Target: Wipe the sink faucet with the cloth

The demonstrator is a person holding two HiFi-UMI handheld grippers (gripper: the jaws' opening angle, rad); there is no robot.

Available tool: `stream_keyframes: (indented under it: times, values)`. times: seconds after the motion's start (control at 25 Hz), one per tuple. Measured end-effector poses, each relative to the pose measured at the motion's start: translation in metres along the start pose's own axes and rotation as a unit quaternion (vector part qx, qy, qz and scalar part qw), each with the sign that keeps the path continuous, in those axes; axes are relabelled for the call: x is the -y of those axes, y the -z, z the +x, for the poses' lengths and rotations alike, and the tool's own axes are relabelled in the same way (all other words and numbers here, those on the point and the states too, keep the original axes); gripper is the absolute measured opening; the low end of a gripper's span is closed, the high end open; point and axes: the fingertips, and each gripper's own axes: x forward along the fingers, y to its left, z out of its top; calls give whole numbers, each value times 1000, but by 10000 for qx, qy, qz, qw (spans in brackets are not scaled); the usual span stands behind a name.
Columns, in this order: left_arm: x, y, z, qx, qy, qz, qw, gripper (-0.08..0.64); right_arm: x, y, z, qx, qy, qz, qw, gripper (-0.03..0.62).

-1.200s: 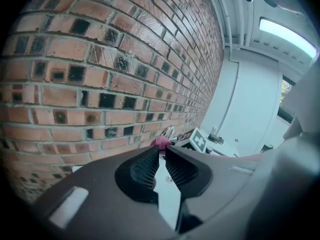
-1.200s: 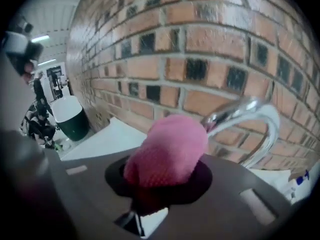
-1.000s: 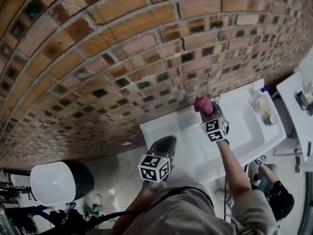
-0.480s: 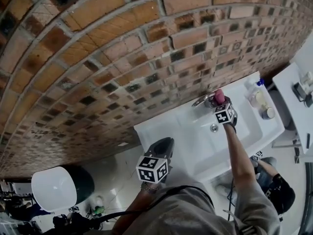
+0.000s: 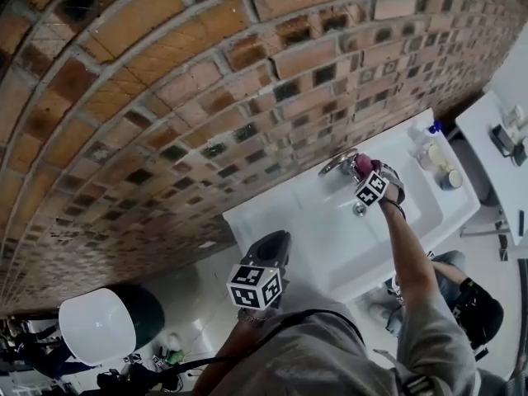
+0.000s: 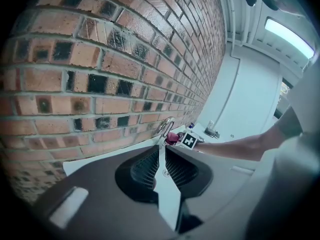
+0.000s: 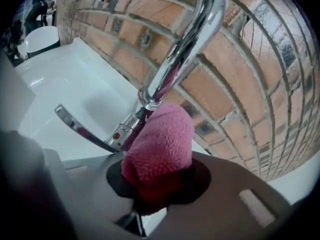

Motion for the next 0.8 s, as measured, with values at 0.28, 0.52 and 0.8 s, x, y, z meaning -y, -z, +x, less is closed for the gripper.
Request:
stream_keyframes:
  times: [0.28, 0.52, 0.8]
  values:
    - [-4, 2, -7, 56, -33, -83, 9999, 54, -39, 32, 2, -819, -250, 791, 9932, 88]
    - [-4, 6, 5, 0, 68, -144, 9999, 51, -50, 4, -44, -787, -357, 1656, 9824, 89]
    - [24, 4, 25, -121, 464, 71, 9988, 51, -73, -27, -100, 573, -780, 757, 9924, 89]
